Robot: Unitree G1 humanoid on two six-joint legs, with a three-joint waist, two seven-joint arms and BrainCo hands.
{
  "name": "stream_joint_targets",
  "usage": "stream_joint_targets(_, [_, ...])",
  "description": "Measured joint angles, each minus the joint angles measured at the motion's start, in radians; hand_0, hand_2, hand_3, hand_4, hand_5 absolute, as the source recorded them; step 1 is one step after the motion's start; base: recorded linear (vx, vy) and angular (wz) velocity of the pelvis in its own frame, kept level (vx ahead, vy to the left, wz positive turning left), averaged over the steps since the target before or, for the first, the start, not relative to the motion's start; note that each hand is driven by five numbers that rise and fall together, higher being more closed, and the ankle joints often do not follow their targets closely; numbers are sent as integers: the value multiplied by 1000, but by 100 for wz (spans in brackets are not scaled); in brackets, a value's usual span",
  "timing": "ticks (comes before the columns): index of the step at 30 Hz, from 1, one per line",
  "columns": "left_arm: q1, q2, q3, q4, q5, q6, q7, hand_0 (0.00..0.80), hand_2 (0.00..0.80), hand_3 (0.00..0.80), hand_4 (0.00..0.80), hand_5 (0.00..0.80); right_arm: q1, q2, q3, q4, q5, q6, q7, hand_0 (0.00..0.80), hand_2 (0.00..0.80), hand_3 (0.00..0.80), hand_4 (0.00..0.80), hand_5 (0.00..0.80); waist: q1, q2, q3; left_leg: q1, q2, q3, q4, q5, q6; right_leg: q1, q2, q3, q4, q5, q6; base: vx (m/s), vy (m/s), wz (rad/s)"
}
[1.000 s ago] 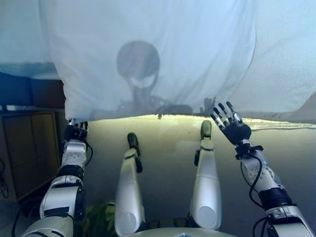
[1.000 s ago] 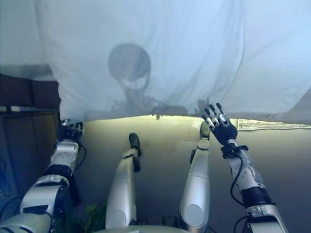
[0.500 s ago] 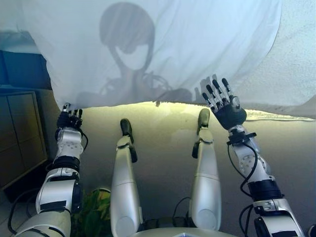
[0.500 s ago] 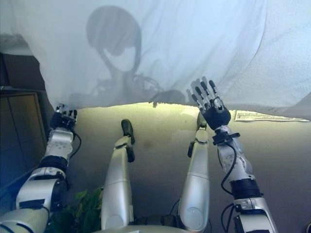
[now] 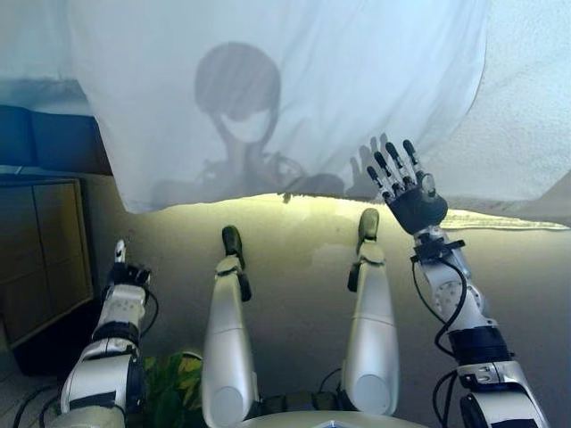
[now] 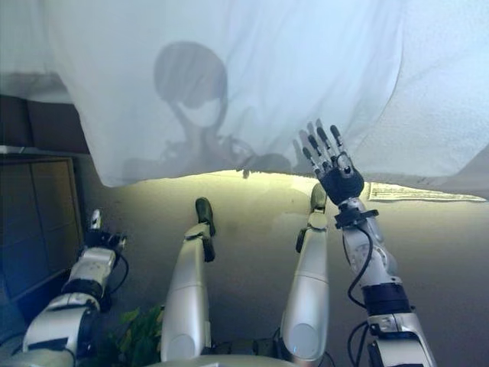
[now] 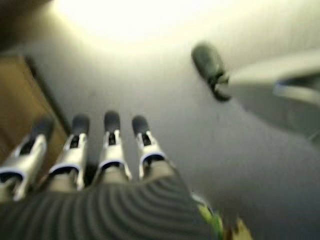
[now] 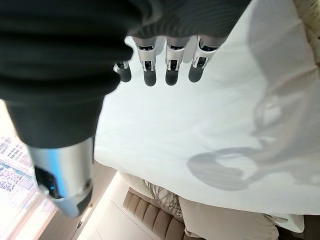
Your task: Make the bed neatly
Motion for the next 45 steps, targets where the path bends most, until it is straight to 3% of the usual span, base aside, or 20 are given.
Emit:
stream_joint_targets(3, [47,-16,46,-90,-54,-46,-13,0,0,0,0,0,19,-1,-8,0,0,-5,0,0,0,0,0,0,10,18,1,5,-4,0,-9,10,-6,6,-4,-6,-6,4,-1,40,20,4])
stream_joint_targets(6, [67,-53,76,-214,-252,-106,-177,0,0,0,0,0,23,-3,-38,-2,-10,-9,2,0,0,0,0,0,12,34,4,22,-16,6,-13,10,-5,21,-18,-5,-6,6,7,29,21,4])
stream_joint_targets(8, [70,-58,76,-230,-265,-109,-194,0,0,0,0,0,23,-3,-39,-2,-12,-9,2,0,0,0,0,0,12,34,4,24,-16,7,-13,10,-5,22,-19,-5,-6,6,7,0,0,0])
stream_joint_targets(9, [75,-89,52,-365,-307,-127,-364,0,0,0,0,0,24,-1,-41,-6,-22,-12,11,0,0,0,0,0,28,37,4,30,-19,9,-20,11,-3,24,-22,-5,-5,3,5,-2,-37,0])
stream_joint_targets(12, [80,-128,-21,-455,-309,-146,-480,0,0,0,0,0,39,1,-63,-8,-29,-17,21,0,0,0,0,0,29,45,3,31,-22,10,-35,12,8,21,-25,-6,-6,0,8,14,13,5])
stream_joint_targets(15, [88,-193,-112,-525,-345,-111,-616,0,0,0,0,0,41,1,-84,-8,-41,-19,30,0,0,0,0,0,20,54,1,16,-30,12,-43,18,16,10,-32,-7,-16,0,9,102,119,9])
stream_joint_targets(18, [87,-253,-154,-550,-407,-56,-710,0,0,0,0,0,39,6,-83,-10,-59,-20,43,0,0,0,0,0,2,56,2,-3,-37,15,-37,14,15,0,-36,-3,-31,8,6,77,127,2])
stream_joint_targets(23, [68,-299,-179,-578,-498,-36,-771,0,0,0,0,0,11,3,-80,-15,-88,-15,55,0,0,0,0,0,4,56,2,-32,-35,25,-9,2,10,-29,-36,3,-15,4,9,22,59,-3])
stream_joint_targets(28, [-39,-239,-209,-547,-443,-82,-678,0,0,0,0,0,-45,-9,-83,-26,-87,-14,67,0,0,0,0,0,6,51,0,-144,-28,1,59,-9,11,-109,-26,-7,17,5,4,4,10,4])
stream_joint_targets(31, [-96,-147,-226,-483,-216,-189,-422,0,0,0,0,0,-64,-20,-78,-35,-85,-7,66,0,0,0,0,0,3,34,-1,-220,-21,-5,129,-34,21,-155,-16,2,16,23,1,-4,22,-12])
stream_joint_targets(34, [-156,-33,-218,-394,67,-217,-149,0,0,0,0,0,-70,-57,-70,-69,-62,-7,41,0,0,0,0,0,1,12,-1,-279,-15,-3,188,-54,31,-191,-8,12,10,41,-1,-5,-26,-16])
stream_joint_targets(37, [-210,16,-200,-307,160,-221,-40,0,0,0,0,0,-87,-53,-55,-74,-46,-10,19,0,0,0,0,0,-3,-8,0,-303,-10,-5,205,-58,35,-196,-1,14,-9,53,-4,-3,-52,-7])
stream_joint_targets(41, [-266,31,-195,-204,174,-190,5,0,0,0,0,0,-128,-37,-15,-89,-35,-11,-3,0,0,0,0,0,-2,-39,0,-319,-4,-7,204,-57,32,-216,4,14,-6,55,1,-12,-54,-2])
stream_joint_targets(45, [-332,78,-165,-2,162,-37,22,0,0,0,0,0,-186,-38,-6,-90,-19,-9,-22,0,0,0,0,0,-27,-55,0,-321,-1,-6,199,-55,28,-222,7,13,-6,58,7,-8,19,-1])
